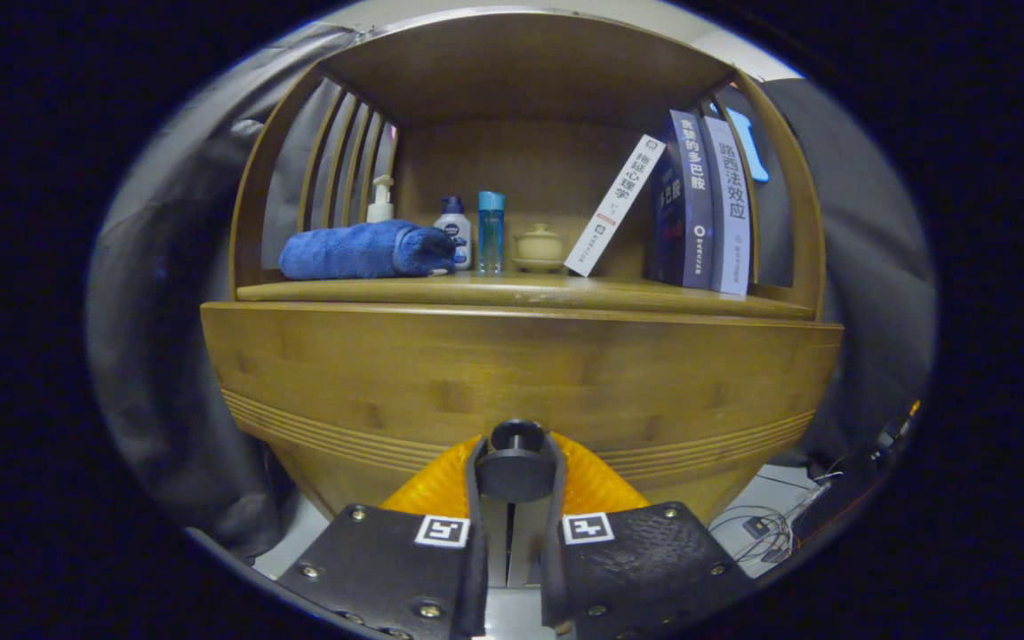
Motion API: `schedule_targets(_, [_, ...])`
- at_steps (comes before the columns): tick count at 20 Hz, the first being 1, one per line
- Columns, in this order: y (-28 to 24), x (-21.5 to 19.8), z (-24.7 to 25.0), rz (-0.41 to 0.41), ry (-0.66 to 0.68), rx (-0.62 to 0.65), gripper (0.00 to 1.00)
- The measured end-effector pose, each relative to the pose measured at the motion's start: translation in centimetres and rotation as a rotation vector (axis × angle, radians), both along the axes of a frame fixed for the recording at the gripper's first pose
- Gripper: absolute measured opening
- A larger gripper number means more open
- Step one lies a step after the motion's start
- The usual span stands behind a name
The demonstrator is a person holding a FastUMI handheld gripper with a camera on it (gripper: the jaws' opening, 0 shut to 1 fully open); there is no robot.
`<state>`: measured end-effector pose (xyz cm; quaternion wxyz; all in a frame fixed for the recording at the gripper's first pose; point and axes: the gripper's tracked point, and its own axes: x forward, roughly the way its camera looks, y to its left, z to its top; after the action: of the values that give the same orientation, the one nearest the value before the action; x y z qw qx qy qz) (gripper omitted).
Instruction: Pull open the drawer, take out the items inside it, and place them on the countertop above the cabinet.
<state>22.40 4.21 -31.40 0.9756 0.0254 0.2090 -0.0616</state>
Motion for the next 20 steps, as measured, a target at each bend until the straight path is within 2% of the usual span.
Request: schedule_targets(20, [1.6,-11.4,1.7,0.033,0.025,0.05,0.24])
